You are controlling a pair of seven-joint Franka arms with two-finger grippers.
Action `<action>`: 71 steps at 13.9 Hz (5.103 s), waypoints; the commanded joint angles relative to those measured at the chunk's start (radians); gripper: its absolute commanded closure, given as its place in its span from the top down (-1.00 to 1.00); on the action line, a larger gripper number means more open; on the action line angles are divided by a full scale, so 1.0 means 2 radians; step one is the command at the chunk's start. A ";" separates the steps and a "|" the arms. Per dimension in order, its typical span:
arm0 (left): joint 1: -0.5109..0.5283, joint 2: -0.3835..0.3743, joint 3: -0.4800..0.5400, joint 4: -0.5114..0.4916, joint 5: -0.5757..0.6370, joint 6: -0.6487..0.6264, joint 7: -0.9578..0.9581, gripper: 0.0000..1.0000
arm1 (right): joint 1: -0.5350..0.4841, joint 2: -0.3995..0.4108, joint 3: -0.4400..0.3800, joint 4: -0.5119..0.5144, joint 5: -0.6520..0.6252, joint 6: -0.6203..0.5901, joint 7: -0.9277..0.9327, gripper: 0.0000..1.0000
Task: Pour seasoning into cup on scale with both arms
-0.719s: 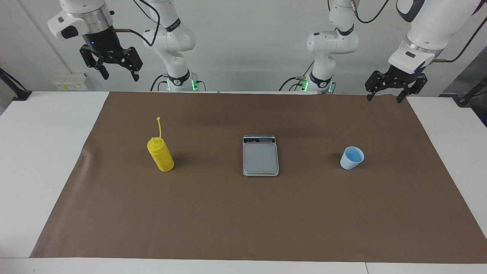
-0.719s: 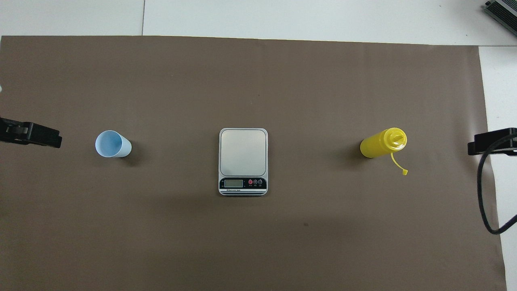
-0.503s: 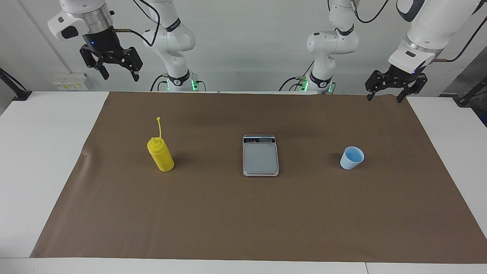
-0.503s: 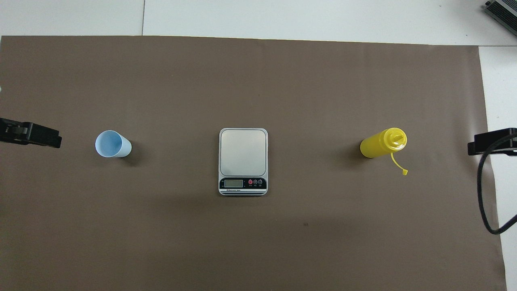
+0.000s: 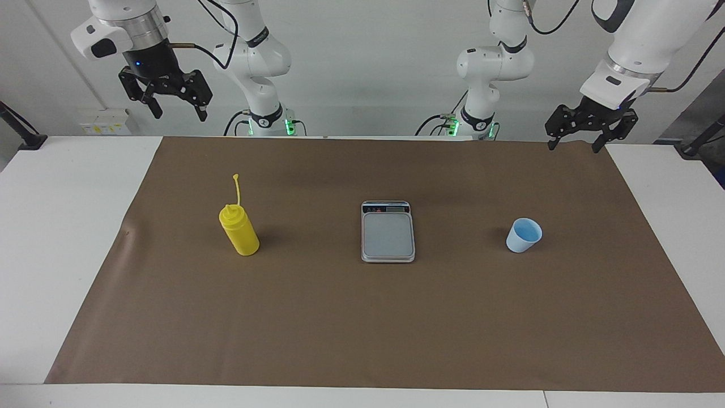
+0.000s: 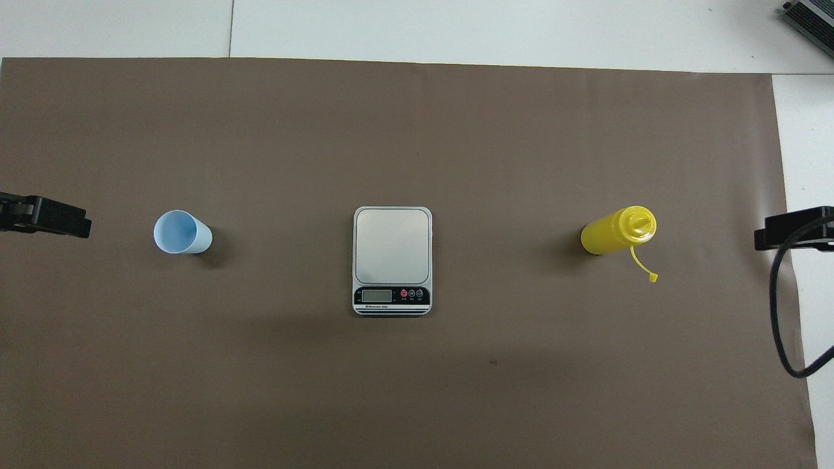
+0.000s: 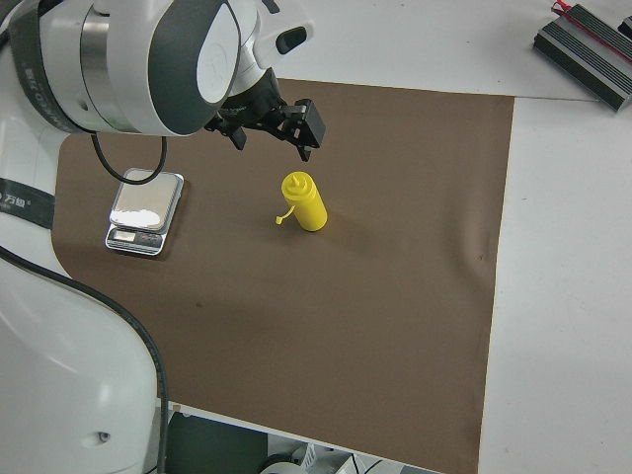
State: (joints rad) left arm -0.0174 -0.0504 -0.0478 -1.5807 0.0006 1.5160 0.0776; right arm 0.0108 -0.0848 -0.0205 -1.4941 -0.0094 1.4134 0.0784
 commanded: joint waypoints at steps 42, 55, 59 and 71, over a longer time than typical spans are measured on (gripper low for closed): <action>0.012 0.120 -0.001 -0.186 -0.025 0.319 -0.145 -1.00 | -0.002 -0.009 -0.002 -0.011 0.009 -0.002 -0.012 1.00; -0.201 0.120 -0.005 -0.114 0.005 0.298 -0.347 -1.00 | -0.002 -0.009 -0.002 -0.011 0.009 -0.001 -0.012 1.00; -0.243 0.136 -0.005 -0.122 0.005 0.329 -0.377 -1.00 | -0.002 -0.009 -0.002 -0.011 0.009 -0.001 -0.012 1.00; -0.278 0.168 -0.005 -0.141 0.005 0.376 -0.396 -1.00 | -0.002 -0.009 -0.002 -0.011 0.009 -0.002 -0.012 1.00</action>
State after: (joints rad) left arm -0.5571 0.2909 -0.0719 -1.8361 -0.0110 2.2255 -0.6923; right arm 0.0108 -0.0848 -0.0205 -1.4947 -0.0094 1.4134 0.0784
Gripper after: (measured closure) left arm 0.969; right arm 0.000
